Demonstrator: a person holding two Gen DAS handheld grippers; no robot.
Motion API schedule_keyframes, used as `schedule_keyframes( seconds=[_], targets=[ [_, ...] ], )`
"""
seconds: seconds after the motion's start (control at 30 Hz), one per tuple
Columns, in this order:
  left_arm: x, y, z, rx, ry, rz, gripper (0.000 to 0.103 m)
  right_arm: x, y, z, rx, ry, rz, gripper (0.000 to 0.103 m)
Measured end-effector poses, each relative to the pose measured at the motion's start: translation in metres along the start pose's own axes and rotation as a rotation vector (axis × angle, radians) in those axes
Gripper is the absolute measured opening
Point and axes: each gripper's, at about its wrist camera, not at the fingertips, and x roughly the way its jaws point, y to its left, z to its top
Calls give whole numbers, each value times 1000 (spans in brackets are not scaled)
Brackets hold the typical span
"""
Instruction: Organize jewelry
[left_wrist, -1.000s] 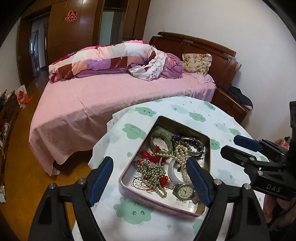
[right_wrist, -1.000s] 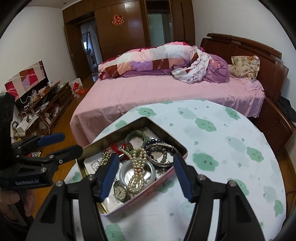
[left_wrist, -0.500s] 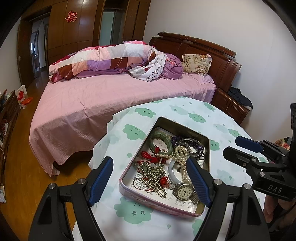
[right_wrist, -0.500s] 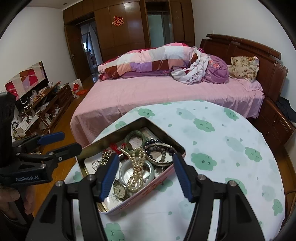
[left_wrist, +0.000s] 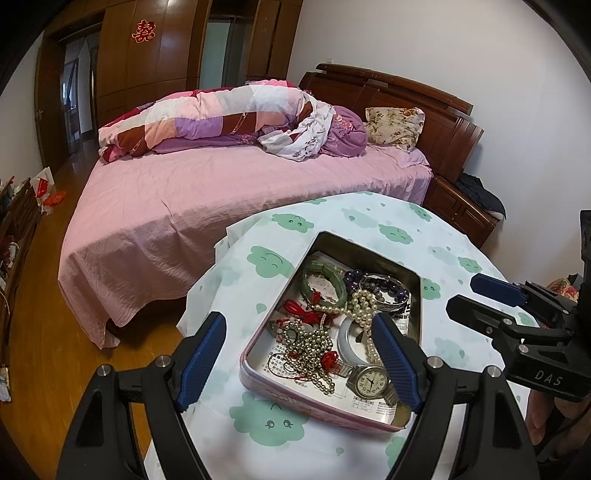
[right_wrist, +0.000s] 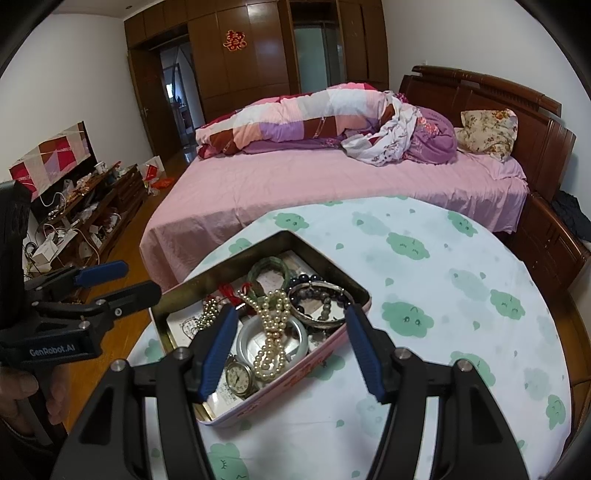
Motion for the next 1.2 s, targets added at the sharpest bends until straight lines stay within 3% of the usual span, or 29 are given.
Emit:
schedule_keyframes(
  seconds=[1.2],
  targets=[
    [9,6,-3,-17,25,12,81,1,0,-1,2,2,3,65]
  ],
)
